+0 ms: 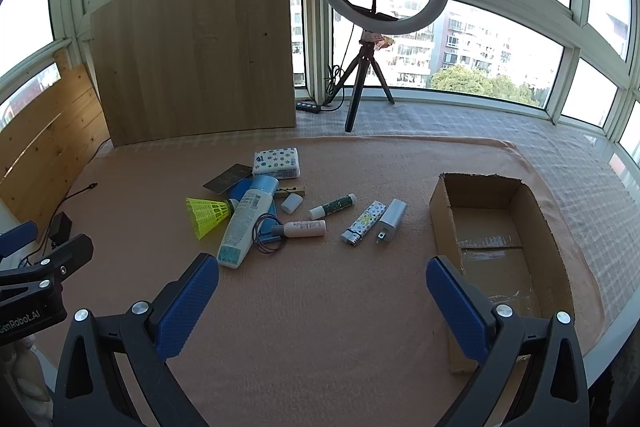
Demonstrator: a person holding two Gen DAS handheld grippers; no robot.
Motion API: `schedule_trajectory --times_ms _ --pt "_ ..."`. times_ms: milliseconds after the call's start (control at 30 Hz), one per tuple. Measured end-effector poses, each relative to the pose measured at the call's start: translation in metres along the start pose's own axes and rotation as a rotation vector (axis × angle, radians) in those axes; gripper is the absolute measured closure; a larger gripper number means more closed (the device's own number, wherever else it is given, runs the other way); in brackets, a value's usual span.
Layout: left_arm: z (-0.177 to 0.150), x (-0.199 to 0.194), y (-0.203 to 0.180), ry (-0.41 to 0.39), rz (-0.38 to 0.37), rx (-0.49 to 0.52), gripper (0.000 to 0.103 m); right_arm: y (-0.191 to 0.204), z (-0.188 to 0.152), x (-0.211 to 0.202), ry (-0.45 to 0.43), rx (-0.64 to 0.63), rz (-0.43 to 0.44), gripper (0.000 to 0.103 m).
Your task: Organize objects
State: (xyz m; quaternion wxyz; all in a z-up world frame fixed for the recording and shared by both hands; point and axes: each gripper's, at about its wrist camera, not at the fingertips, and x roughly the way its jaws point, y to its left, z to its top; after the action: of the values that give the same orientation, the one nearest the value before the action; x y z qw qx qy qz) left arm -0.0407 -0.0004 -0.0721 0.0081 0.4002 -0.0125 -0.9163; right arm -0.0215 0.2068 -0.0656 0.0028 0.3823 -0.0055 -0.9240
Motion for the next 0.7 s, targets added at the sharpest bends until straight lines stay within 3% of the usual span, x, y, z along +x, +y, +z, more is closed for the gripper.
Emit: schedule_trajectory --times_ms 700 --pt "-0.004 0.044 -0.016 0.062 -0.039 0.01 0.002 -0.012 0.004 0.026 0.047 0.025 0.055 0.0"
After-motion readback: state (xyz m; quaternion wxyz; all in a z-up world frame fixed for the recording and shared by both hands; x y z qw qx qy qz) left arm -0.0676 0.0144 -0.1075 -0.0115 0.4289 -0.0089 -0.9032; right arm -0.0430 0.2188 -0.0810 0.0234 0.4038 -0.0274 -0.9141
